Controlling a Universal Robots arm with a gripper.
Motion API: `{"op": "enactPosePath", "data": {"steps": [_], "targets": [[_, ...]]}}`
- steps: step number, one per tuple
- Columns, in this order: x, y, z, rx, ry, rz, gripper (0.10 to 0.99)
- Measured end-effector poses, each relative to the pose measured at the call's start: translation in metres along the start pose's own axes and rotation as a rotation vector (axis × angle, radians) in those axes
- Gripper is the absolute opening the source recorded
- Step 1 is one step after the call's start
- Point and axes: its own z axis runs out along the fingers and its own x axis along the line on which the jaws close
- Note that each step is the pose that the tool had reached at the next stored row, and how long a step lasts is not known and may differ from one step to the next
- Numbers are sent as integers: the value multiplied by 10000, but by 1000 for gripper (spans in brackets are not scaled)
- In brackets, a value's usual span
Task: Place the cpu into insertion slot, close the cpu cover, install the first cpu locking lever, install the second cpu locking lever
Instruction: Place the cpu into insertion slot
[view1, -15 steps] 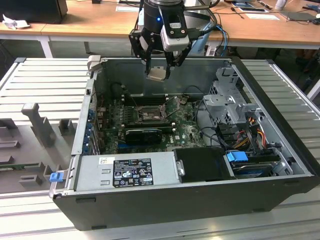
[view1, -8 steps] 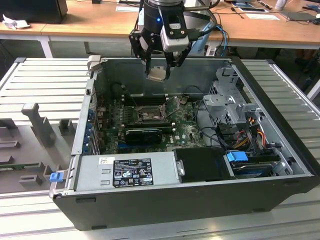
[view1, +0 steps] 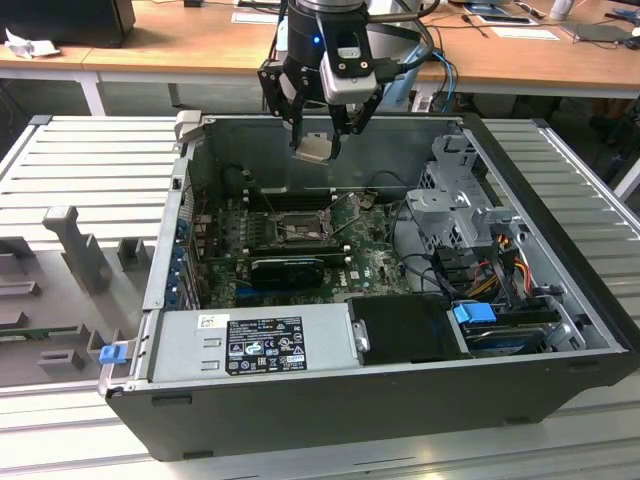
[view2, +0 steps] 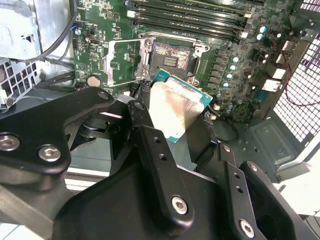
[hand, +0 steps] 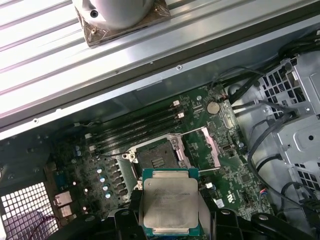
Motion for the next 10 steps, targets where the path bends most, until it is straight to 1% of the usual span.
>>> {"op": "enactPosePath", "data": {"steps": [10], "targets": [[0,-1,8,-6,-23,257,529]]}}
